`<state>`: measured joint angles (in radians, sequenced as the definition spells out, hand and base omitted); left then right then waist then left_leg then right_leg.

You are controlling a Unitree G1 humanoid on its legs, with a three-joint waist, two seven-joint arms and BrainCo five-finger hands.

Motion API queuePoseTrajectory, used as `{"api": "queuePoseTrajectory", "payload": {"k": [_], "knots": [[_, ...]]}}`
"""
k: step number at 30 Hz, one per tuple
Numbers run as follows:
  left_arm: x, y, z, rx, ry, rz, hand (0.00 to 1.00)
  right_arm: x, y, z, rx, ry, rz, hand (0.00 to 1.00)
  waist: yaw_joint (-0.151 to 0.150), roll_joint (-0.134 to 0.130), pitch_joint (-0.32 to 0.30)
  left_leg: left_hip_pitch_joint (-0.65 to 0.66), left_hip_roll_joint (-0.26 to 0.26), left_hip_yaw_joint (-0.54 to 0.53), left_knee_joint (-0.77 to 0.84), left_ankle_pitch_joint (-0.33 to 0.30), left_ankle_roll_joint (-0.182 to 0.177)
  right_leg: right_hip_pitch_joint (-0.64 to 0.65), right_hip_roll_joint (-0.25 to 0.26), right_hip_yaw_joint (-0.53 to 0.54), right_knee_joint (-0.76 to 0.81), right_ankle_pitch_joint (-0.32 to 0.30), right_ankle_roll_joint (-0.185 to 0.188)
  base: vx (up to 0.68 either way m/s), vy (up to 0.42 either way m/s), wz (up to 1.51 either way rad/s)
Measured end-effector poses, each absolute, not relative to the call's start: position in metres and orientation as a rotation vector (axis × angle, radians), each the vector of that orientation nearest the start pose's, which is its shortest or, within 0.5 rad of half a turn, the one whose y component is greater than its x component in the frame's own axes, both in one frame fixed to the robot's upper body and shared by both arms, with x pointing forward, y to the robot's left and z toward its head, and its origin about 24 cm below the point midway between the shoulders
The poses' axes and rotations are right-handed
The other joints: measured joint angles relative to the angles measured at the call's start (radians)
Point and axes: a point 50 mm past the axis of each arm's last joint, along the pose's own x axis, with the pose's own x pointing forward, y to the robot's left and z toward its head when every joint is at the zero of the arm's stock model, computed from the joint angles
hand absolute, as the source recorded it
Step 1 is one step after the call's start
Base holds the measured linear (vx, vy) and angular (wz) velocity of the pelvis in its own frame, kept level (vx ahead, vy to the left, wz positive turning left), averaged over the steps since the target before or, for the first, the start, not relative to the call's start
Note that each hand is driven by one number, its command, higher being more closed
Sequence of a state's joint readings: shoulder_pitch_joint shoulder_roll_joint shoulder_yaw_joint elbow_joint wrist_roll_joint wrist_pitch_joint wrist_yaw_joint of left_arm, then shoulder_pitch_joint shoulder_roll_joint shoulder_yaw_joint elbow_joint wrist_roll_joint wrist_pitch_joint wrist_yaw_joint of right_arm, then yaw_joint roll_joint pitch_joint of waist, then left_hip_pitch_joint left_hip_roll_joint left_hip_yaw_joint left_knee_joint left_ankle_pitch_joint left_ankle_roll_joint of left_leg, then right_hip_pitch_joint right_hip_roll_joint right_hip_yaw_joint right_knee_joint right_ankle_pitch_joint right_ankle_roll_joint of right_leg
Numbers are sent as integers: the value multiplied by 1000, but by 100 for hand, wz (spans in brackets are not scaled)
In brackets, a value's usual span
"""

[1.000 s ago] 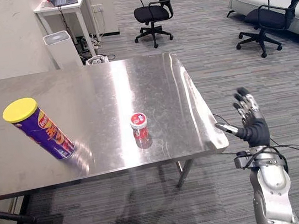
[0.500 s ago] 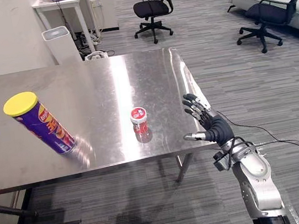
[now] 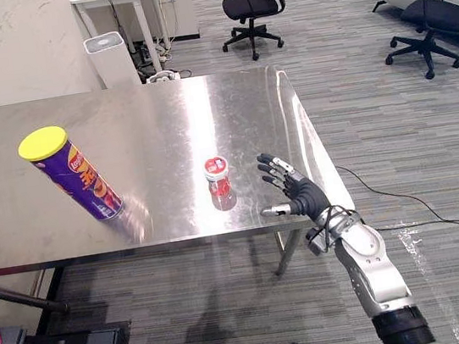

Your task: Put the gum and the chips on the shelf.

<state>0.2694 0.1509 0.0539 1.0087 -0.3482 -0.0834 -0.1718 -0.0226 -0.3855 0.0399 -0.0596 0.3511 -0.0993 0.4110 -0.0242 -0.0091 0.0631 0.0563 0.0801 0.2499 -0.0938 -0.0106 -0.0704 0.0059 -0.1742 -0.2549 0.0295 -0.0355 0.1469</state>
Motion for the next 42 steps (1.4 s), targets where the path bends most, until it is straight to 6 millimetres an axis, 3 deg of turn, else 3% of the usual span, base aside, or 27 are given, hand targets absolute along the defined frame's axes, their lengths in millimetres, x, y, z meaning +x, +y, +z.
{"api": "queuePoseTrajectory", "payload": {"k": [19,33,42], "knots": [[35,215,-162,-279,1119,241,0,284,-183,71,-141,-86,453,0,5,-2,2,-2,-4,-32,-8,11,2,21,0,-29,-13,0,-3,-2,-9,4],[40,214,-162,-283,1119,229,0,311,-187,74,-187,-65,406,0,21,6,27,-2,-7,-71,-8,15,0,53,0,-71,-31,1,-4,9,-8,7],[38,212,-163,-289,1135,227,0,323,-175,85,-242,-104,447,0,33,12,43,-2,-8,-82,-9,23,1,59,-2,-85,-31,1,-4,-5,-4,3]]}}
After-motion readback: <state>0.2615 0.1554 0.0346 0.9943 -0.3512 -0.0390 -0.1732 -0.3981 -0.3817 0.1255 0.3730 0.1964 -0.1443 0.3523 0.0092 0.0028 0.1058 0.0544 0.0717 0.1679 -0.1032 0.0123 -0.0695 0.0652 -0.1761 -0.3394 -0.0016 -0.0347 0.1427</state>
